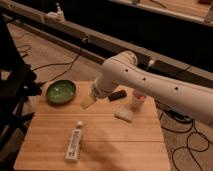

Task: Stand the bottle upright

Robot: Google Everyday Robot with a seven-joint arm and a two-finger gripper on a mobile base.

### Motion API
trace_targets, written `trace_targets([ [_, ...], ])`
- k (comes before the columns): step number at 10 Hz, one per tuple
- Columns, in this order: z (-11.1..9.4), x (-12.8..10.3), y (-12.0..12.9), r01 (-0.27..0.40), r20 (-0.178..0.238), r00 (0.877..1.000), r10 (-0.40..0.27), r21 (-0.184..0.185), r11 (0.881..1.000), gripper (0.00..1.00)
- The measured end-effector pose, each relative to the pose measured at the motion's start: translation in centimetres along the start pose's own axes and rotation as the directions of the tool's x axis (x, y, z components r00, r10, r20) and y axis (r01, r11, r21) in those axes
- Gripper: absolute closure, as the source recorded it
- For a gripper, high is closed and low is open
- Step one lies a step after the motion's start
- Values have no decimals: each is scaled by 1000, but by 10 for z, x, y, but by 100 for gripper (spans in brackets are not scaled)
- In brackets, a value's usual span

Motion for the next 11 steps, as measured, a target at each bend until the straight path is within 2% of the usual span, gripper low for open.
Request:
trace_targets([
  [2,19,2,-5,-15,-42,999,16,28,999,26],
  [4,59,-2,-3,-57,-89,994,61,46,997,26],
  [6,88,-4,-3,-119,-106,987,123,47,992,26],
  [7,107,-3,-2,-166,-120,978,171,47,985,26],
  [9,137,2,-8,-258,-145,953,266,70,964,26],
  [11,172,9,-1,-334,-183,921,343,78,939,26],
])
